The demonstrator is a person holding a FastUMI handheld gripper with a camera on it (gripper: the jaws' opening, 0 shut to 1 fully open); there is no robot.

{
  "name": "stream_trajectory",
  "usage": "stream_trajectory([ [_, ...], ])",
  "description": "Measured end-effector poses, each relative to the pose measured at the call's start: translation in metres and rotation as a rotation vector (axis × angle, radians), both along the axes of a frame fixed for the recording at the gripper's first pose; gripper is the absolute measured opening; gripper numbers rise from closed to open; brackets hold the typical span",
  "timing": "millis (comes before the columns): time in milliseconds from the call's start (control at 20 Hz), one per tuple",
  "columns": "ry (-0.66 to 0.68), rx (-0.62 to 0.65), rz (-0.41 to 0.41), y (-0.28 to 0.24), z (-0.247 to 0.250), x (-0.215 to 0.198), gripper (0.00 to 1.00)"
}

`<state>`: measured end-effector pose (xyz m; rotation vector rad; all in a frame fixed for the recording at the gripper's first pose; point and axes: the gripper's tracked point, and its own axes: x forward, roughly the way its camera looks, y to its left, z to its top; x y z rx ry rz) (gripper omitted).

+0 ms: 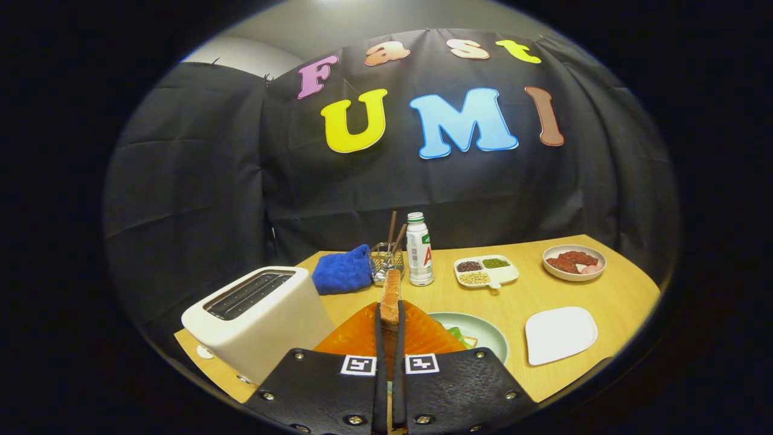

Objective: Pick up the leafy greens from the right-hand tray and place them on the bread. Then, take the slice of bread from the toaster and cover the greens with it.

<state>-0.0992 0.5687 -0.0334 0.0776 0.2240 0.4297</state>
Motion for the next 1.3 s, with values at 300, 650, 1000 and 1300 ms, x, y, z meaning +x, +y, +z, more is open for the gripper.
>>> stream_trajectory([
  [300,0.059,0.006,0.003,-0.005,-0.028,0.015,0.03],
  [650,0.084,-0.025,-0.099,-0.047,-0.057,0.029,0.04],
  [1000,0.037,-0.038,-0.120,-0.062,-0.059,0.033,0.25],
  [1300,0.040,-0.052,-0.118,-0.071,-0.061,0.037,0.30],
])
